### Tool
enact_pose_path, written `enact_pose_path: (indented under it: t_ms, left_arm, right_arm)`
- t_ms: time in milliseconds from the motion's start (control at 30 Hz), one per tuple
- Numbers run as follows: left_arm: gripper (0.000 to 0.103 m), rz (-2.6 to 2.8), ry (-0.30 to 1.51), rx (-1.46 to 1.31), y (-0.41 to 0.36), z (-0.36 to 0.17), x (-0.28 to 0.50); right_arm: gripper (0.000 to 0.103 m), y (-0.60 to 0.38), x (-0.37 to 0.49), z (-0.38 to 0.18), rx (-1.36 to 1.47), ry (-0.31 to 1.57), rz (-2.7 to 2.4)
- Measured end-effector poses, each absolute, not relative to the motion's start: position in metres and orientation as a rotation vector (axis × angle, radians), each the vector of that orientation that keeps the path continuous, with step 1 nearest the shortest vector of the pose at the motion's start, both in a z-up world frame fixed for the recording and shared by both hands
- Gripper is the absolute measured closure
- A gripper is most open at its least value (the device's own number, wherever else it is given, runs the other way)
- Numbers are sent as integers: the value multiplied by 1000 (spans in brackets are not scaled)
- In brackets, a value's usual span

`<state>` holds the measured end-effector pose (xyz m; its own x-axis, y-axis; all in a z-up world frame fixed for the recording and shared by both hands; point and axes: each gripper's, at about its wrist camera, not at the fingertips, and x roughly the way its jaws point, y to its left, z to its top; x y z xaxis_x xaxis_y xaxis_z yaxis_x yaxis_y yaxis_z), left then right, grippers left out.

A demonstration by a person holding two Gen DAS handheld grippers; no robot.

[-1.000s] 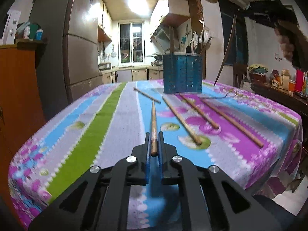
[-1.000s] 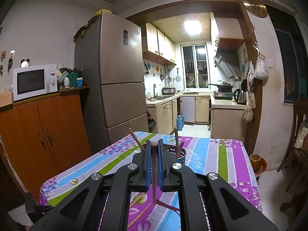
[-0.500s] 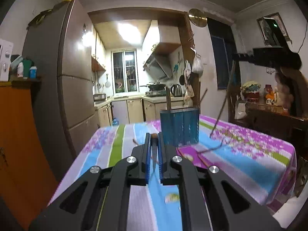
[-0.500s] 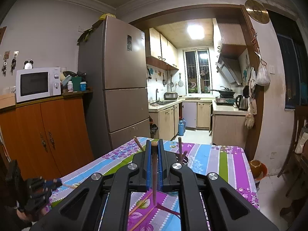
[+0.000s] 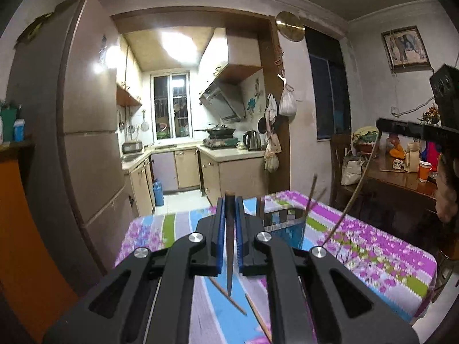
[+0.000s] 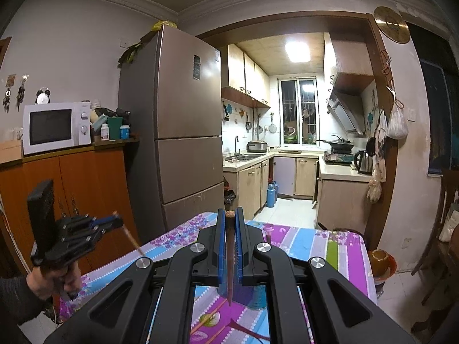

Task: Organize utensils
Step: 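Lower the left gripper's chopstick into the blue holder while the right gripper releases its own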

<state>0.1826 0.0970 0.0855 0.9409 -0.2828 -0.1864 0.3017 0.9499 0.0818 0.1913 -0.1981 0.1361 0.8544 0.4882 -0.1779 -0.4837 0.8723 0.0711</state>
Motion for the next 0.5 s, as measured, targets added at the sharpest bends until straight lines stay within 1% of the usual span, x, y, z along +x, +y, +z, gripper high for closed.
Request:
enact_pose_path:
  t_ms: [133,300,400,500]
  left_arm:
    - [98,-320,161,112,95,129,207]
    - [98,-359,116,72,93,186,237]
    - [98,-390,113,39,89,210,261]
    - [98,-423,138,23,79,219,285]
  right_arm:
    - [95,-196,200,160,8,164,515]
    - [95,-195,224,206,-5,106,499]
    - [95,-196,247,227,-6,88,470]
    - [95,-198,276,233,-1,111,443]
